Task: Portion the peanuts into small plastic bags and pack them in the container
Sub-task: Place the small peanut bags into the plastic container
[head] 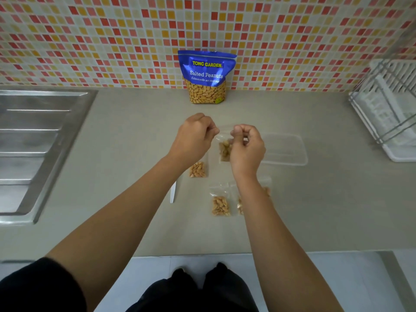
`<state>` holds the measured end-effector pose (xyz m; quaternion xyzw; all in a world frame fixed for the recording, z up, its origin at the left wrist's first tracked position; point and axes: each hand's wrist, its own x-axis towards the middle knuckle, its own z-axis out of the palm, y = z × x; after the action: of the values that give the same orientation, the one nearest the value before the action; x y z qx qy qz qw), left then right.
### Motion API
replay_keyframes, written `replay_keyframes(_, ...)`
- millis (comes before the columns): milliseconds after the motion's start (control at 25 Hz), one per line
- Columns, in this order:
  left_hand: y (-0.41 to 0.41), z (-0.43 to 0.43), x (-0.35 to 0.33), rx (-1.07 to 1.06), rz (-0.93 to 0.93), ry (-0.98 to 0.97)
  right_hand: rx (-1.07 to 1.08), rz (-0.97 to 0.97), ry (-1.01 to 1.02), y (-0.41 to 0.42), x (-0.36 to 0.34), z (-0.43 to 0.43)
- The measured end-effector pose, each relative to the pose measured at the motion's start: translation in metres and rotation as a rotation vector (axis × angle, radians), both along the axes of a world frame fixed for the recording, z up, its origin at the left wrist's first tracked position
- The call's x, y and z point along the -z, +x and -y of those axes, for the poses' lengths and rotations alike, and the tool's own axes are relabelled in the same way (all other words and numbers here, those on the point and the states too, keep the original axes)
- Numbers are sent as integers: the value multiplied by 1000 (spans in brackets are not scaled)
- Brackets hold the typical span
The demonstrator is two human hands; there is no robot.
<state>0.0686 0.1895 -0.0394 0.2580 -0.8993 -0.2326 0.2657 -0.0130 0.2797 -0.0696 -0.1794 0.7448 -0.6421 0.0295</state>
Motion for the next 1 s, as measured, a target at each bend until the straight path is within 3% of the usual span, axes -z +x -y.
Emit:
replay_keyframes(40, 6, -2, 3, -12, -27, 115, -38, 67, -14, 4, 2, -1)
replay_keyframes(200, 41, -28, 35, -70, -120, 874, -168, 410, -54, 25, 31, -9)
replay_keyframes(280, 57, -39, 62, -125, -94, 965, -230, 438, 43, 35, 53, -16)
replay_keyframes(320, 63, -44, 74, -170, -72, 969, -262, 355, 158, 37, 62, -21)
replay_keyframes(480, 77, -64, 109, -328, 81, 801, -336, -258, 699, 37, 90, -36)
replay_keyframes(640, 79, -77, 132, -341, 250, 476, -404, -372, 931, 43, 107, -35)
replay_keyframes(760, 80, -76, 140, -310, 210, 257, -378, -340, 917, 43, 110, -36)
replay_keyframes(880, 76, -52, 137, -310, 127, 77, -342, -296, 723, 26, 106, -25)
replay_keyframes(1000, 64, -21, 139, -168, 177, -96, -455, -167, 634, -1, 101, 8)
